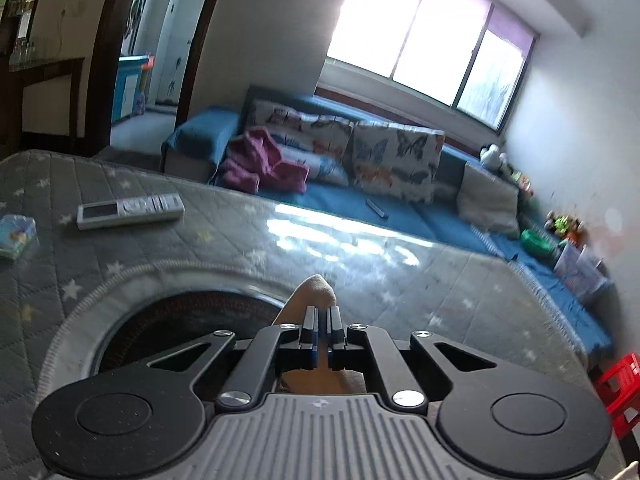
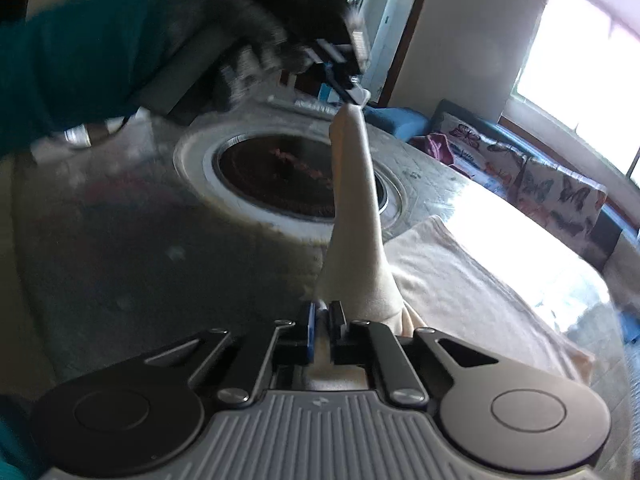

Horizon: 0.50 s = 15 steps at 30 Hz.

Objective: Fold clothes

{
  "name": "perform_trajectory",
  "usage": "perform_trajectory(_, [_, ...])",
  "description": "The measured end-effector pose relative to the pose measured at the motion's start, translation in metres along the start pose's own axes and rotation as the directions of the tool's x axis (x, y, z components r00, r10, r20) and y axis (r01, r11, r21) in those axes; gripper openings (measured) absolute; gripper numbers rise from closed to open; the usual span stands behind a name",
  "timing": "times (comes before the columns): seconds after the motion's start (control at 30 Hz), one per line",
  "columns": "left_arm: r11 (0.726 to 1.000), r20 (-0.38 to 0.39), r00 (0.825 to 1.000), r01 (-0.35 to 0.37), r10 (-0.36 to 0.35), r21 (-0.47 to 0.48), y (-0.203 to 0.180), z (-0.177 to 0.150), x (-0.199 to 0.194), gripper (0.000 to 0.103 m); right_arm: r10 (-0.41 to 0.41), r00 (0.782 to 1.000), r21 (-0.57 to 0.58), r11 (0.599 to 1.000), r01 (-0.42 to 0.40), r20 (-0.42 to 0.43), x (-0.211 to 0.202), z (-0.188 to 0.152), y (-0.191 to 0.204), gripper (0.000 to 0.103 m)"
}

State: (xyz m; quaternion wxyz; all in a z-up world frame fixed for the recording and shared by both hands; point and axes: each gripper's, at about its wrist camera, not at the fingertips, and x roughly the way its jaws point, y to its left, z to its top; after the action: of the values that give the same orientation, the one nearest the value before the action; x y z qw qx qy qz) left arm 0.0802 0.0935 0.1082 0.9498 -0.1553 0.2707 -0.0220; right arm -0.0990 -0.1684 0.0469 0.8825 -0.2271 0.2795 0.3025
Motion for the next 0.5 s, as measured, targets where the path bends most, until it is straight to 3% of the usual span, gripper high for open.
perform_trajectory(0.23, [0.999, 0.098, 0.994, 0.050, -0.050, 0.001, 0.022, -0.017, -0.062, 0.004, 0.187, 0.981, 0.066, 0.979, -0.190, 0.048, -0.032, 0.000, -0.006, 0.006])
perform_trajectory(0.5, [1.000, 0.101, 0.995, -0.002, 0.001, 0.002, 0.061, -0.062, -0.103, 0.004, 0.280, 0.960, 0.041, 0.959, -0.280, 0.002, -0.024, -0.010, 0.015, 0.006])
